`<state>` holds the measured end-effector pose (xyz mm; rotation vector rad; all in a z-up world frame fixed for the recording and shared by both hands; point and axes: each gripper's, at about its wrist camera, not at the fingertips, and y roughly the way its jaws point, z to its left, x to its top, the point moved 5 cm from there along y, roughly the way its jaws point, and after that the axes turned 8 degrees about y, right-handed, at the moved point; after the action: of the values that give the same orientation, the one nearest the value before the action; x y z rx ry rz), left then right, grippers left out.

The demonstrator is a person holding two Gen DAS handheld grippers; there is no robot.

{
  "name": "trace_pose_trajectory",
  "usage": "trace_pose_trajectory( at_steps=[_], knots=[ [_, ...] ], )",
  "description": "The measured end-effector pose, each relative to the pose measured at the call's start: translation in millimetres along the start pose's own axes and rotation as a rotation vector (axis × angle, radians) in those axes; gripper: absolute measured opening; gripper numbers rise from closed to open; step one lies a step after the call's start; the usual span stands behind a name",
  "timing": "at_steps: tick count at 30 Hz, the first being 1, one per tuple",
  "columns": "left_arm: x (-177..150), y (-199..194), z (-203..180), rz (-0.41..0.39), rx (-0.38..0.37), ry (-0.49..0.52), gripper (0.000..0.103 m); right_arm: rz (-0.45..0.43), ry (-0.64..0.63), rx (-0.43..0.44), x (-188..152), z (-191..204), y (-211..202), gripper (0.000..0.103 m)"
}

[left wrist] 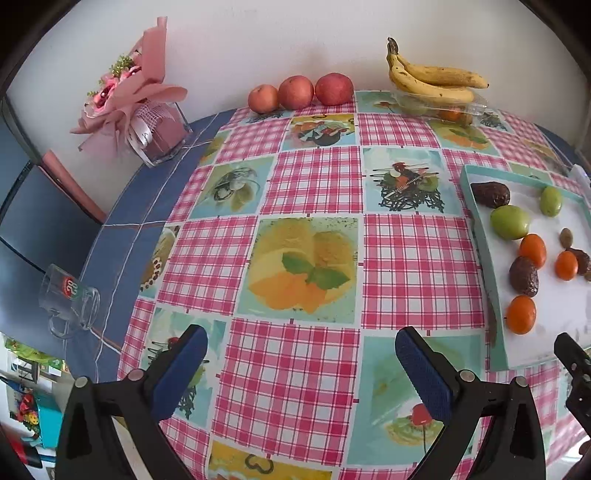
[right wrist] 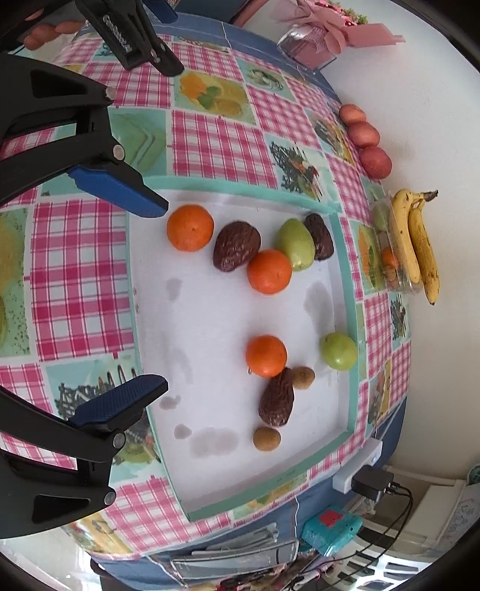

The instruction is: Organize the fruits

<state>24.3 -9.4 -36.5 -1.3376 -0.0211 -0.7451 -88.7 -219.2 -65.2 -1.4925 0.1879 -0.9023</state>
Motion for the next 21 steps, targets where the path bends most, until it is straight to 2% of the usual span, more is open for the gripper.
trace_pose_trajectory(
  at_steps=[5,12,21],
  knots=[
    [-2.3,-3.8,0.6,0.009,-0.061,-0.016,0.103,0.011,-0.019,-0.035,-0.5,-0.7,2.0,0.087],
    [-4.9,-4.8,-5.0,0.028,-0.065,0.012,0.103,0.025,-0.072,-0.063,-4.2,8.2,3.2,0.087],
    [-7.7,-1.4,-3.6,0.048,-0.07,0.003,0.103,0.021,-0.065,-0.073,-3.8,5.3,1.0,0.087]
  ],
)
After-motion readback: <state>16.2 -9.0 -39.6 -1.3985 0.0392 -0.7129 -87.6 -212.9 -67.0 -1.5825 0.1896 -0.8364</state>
